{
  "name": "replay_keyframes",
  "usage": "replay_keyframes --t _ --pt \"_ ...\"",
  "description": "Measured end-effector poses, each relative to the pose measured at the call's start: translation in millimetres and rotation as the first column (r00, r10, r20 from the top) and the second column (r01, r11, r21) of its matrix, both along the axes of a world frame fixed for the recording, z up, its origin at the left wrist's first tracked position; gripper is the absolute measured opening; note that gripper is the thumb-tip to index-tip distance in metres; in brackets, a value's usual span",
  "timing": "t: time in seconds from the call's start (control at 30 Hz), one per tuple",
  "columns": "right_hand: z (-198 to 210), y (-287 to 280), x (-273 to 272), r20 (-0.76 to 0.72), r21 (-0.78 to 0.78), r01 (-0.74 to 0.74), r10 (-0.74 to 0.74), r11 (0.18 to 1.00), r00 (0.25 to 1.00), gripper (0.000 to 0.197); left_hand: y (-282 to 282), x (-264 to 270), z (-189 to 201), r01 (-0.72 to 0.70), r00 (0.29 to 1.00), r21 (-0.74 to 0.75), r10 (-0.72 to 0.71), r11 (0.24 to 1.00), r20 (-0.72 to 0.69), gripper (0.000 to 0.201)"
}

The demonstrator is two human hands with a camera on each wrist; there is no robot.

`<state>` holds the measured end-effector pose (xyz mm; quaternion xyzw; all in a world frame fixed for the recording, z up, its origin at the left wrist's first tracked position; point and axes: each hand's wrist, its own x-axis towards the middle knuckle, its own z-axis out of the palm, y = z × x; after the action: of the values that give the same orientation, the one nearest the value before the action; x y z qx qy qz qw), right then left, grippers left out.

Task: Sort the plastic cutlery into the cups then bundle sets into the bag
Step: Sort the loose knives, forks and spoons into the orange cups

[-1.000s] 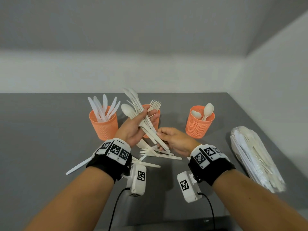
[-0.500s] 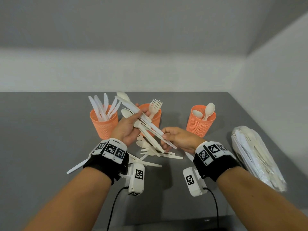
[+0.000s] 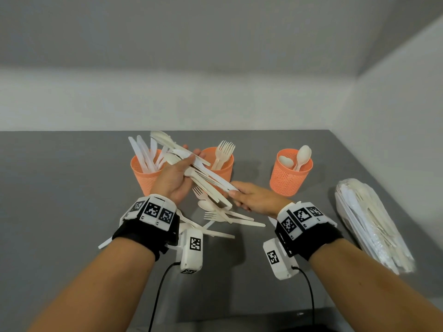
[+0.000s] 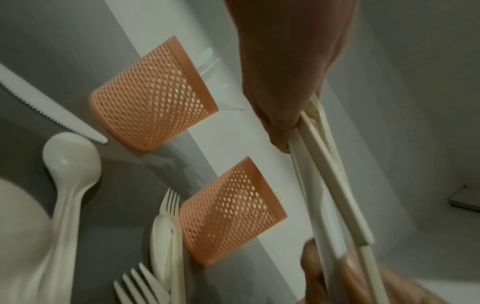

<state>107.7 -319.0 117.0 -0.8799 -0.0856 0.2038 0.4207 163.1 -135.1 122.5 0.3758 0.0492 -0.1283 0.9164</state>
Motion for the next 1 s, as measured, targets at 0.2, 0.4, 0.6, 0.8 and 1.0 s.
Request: replay_keyframes --t 0.2,0.4,0.6,0.8,1.0 --pt "-8.5 -5.3 -0.5 -0.075 0.051 -0.025 0.028 0.998 0.997 0.024 19.3 4.4 -2.3 -0.064 0.998 0.021 0.064 0.998 0.002 0.028" --pt "-15.1 17.9 7.0 0.049 0.028 -0.087 0.086 0.996 0.995 0.024 29.2 5.8 -7.6 -0.089 0.996 -0.009 0.089 0.996 -0.016 0.013" --pt "-11.6 -8.8 17.4 -0.082 -0.143 -0.124 0.113 0.982 0.990 0.022 78.4 11.4 -3.7 -0.290 0.957 0.070 0.288 0.955 0.028 0.022" --pt "14.3 47.3 54.7 0.051 0.502 0.100 -0.145 0.859 0.988 0.027 92.2 -3.3 -13.4 -0.193 0.980 0.239 0.178 0.952 0.086 0.012" --pt "42.8 132.9 99.8 0.214 0.751 0.046 -0.309 0.659 0.927 0.026 92.8 -13.0 -17.4 -0.033 0.997 0.306 0.012 0.951 0.072 0.015"
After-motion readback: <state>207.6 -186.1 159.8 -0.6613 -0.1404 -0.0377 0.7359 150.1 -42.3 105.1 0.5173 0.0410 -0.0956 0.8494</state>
